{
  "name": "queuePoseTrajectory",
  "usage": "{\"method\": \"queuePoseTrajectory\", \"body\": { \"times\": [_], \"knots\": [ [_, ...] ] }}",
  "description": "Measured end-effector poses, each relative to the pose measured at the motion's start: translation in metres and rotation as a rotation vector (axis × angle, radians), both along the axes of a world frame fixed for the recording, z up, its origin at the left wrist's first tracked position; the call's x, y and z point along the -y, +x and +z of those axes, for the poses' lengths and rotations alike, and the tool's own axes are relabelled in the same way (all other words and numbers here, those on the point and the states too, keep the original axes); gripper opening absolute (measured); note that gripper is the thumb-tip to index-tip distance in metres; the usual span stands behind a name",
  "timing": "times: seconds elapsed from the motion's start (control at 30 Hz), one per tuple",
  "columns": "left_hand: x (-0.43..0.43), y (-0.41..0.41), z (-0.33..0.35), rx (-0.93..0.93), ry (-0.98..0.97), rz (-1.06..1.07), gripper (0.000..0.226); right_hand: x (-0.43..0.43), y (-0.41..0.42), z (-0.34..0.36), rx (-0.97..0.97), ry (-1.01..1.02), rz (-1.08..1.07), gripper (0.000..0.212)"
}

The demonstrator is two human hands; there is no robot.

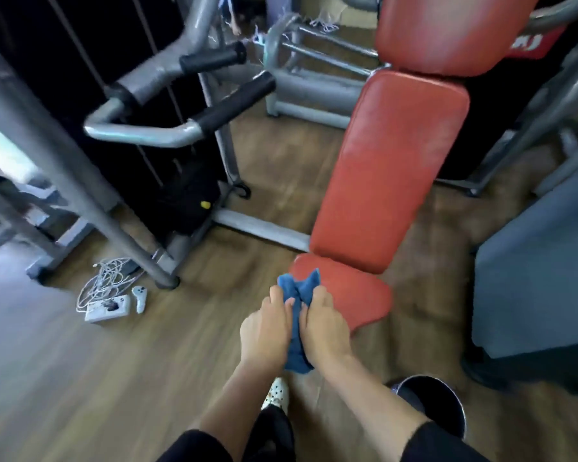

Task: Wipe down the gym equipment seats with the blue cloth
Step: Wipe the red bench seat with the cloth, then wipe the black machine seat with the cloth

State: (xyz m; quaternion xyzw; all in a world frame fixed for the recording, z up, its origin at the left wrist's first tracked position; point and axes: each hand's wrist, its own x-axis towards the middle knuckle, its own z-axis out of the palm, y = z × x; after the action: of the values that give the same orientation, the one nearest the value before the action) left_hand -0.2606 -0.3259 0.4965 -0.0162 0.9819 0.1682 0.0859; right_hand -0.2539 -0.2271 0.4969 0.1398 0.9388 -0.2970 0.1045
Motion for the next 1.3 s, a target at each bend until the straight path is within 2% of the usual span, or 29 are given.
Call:
{"method": "queuePoseTrajectory", "body": {
  "times": [0.23, 0.33, 0.43, 0.63, 0.73, 0.9, 1.1, 1.3],
  "knots": [
    [0.035, 0.121, 0.025, -0.089, 0.033, 0.284, 0.03, 0.037, 0.093, 0.026, -0.082, 0.044, 0.314, 0.026],
    [0.058, 0.178, 0.031, -0.087, -0.022, 0.403, 0.029, 0.061, 0.139, 0.036, -0.061, 0.045, 0.455, 0.027],
    [0.085, 0.227, 0.035, -0.089, 0.008, 0.534, 0.026, 0.093, 0.175, 0.04, -0.046, 0.074, 0.618, 0.029],
    [0.153, 0.296, 0.042, -0.076, -0.042, 0.756, 0.029, 0.173, 0.226, 0.045, -0.008, 0.045, 0.821, 0.03],
    [0.194, 0.319, 0.043, -0.077, -0.052, 0.845, 0.029, 0.221, 0.243, 0.045, -0.015, 0.015, 0.916, 0.031],
    [0.292, 0.347, 0.037, -0.148, -0.009, 0.99, 0.029, 0.328, 0.259, 0.043, -0.07, 0.085, 1.08, 0.032],
    [0.434, 0.361, 0.04, -0.204, 0.062, 1.06, 0.026, 0.478, 0.266, 0.042, -0.093, 0.06, 1.159, 0.034],
    [0.561, 0.36, 0.054, -0.207, 0.02, 1.081, 0.027, 0.606, 0.262, 0.047, -0.097, 0.049, 1.176, 0.036]
  ]
}}
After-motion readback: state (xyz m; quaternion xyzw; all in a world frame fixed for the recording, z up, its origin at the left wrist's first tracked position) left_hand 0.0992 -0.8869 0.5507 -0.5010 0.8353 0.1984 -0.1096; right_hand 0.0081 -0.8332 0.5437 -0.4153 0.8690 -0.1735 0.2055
